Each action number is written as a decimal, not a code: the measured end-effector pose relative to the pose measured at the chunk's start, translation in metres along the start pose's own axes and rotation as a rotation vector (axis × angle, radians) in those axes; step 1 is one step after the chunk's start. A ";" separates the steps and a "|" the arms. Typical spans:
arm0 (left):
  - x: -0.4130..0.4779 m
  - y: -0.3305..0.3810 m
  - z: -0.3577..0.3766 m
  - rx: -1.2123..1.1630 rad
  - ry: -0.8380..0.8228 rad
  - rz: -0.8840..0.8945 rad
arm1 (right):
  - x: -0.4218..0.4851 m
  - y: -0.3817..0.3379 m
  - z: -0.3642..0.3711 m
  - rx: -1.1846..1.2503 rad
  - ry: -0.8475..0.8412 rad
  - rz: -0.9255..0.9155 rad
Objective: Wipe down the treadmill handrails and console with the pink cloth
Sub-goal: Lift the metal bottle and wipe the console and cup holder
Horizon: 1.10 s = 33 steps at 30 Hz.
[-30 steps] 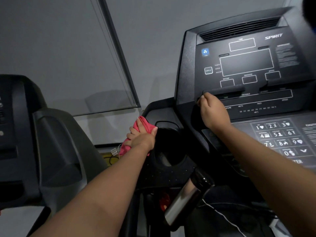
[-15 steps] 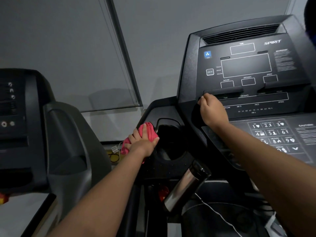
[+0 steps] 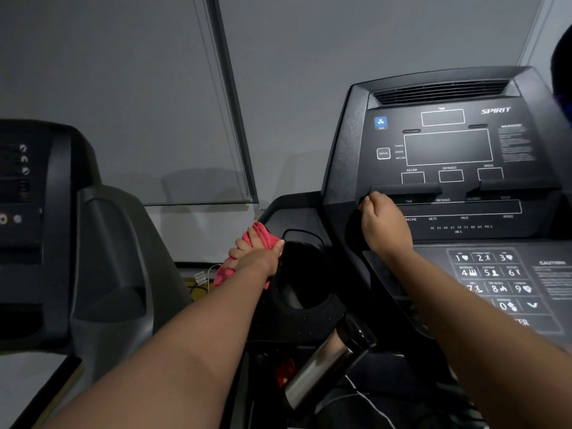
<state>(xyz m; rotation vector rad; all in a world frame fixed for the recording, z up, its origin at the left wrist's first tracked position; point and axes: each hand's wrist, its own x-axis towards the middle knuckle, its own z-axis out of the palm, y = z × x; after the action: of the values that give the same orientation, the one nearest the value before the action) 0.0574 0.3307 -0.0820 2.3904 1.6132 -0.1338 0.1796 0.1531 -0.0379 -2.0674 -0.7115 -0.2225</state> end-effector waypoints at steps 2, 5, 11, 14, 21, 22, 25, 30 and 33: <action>-0.001 -0.003 0.000 0.007 -0.003 0.021 | 0.001 -0.001 0.000 0.001 -0.009 0.005; -0.006 -0.010 0.005 0.041 0.029 0.078 | 0.000 -0.001 0.000 0.009 -0.013 0.011; -0.019 -0.030 0.019 0.107 0.059 0.199 | -0.002 -0.002 -0.002 0.018 -0.002 0.020; -0.022 -0.033 0.019 0.115 0.047 0.213 | -0.004 -0.002 -0.003 0.018 0.002 0.006; -0.016 -0.012 0.009 0.055 0.045 0.073 | -0.007 -0.003 -0.004 0.005 0.001 -0.004; -0.014 -0.007 0.007 0.040 0.044 0.047 | -0.006 -0.002 -0.004 0.006 0.003 -0.004; -0.011 0.000 0.005 0.016 0.046 0.025 | -0.004 -0.001 -0.003 0.020 0.005 0.000; -0.018 -0.028 0.017 0.041 0.107 0.223 | -0.003 -0.001 -0.004 0.036 0.003 0.014; -0.037 -0.055 0.028 0.041 0.140 0.350 | -0.005 -0.002 -0.004 0.034 0.005 0.008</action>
<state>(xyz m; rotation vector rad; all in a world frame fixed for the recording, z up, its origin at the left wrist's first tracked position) -0.0053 0.3100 -0.1093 2.7228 1.2265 0.0681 0.1752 0.1486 -0.0357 -2.0364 -0.6995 -0.2096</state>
